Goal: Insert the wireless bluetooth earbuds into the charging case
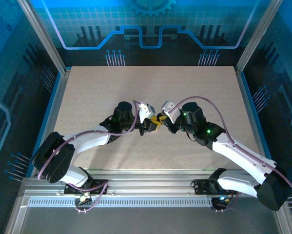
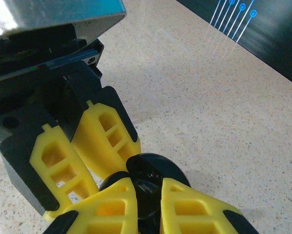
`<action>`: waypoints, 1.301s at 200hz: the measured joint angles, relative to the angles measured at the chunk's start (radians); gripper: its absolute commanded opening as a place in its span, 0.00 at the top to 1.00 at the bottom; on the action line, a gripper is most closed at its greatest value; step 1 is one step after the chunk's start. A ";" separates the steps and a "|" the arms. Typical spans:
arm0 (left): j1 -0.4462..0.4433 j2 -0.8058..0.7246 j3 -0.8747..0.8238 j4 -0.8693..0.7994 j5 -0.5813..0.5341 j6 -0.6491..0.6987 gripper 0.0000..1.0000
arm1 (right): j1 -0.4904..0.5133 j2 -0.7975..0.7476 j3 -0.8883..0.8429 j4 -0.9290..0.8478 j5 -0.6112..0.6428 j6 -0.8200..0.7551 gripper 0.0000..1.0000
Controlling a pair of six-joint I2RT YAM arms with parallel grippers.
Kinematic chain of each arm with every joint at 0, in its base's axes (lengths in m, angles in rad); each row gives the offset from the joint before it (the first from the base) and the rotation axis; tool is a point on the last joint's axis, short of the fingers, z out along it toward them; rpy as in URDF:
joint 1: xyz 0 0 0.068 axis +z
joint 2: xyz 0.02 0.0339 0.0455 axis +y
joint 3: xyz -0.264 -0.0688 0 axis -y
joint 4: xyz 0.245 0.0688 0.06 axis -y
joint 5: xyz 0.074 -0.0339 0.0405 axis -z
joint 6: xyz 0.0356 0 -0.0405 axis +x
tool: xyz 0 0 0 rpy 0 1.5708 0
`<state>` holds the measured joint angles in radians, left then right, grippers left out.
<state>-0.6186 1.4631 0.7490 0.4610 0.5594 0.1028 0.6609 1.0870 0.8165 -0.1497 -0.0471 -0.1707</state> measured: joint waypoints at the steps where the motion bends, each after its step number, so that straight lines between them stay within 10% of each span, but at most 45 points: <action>1: 0.000 0.000 0.000 0.000 0.000 0.000 0.84 | 0.000 0.000 0.001 -0.001 0.000 0.000 0.86; 260: 0.000 -0.016 -0.012 0.023 0.002 -0.019 0.83 | -0.056 -0.028 0.059 -0.014 -0.184 0.160 0.61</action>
<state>-0.6182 1.4471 0.7368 0.4843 0.5613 0.0837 0.6052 1.0588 0.8753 -0.1638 -0.2310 -0.0105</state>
